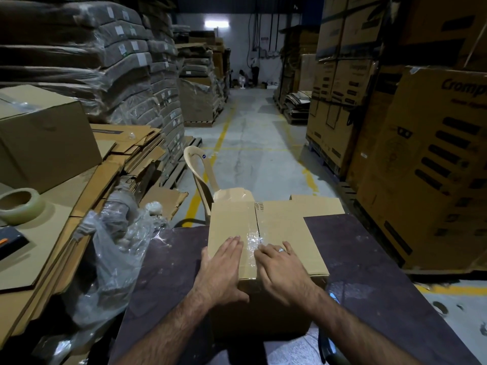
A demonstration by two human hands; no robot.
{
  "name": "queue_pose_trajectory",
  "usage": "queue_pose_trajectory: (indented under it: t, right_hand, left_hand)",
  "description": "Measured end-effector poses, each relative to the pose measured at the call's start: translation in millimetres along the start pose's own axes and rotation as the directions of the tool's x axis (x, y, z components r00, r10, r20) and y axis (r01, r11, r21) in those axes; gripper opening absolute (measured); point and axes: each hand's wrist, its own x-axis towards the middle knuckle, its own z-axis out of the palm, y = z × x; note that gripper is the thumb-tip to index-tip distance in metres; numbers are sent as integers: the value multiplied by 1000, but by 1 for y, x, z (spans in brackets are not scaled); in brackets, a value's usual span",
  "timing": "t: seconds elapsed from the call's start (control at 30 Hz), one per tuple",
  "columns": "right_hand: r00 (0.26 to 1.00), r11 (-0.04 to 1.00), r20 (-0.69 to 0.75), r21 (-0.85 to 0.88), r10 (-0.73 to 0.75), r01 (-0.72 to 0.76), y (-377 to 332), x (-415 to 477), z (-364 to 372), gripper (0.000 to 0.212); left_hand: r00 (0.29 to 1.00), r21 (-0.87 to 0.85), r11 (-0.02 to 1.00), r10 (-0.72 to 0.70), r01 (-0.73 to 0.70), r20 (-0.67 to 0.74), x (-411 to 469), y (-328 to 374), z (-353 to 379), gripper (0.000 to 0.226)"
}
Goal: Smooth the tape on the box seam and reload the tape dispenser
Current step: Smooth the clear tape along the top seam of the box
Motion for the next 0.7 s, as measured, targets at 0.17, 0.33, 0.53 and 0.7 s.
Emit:
queue_pose_trajectory:
  t: [0.17, 0.33, 0.53, 0.7]
  right_hand:
    - [995, 998, -98, 53, -10, 15, -1, -33, 7, 46]
    - [989, 998, -148, 64, -13, 22, -8, -54, 13, 42]
    - [997, 997, -33, 47, -64, 66, -10, -27, -2, 59]
    - [999, 999, -4, -6, -36, 36, -6, 7, -1, 56]
  left_hand:
    - [1000, 3, 1000, -2, 2, -13, -1, 1, 1, 124]
    - [1000, 10, 1000, -7, 7, -17, 0, 2, 3, 125]
    - [1000, 11, 1000, 3, -3, -24, 1, 0, 3, 120]
    - [1000, -1, 1000, 7, -7, -13, 1, -1, 2, 117]
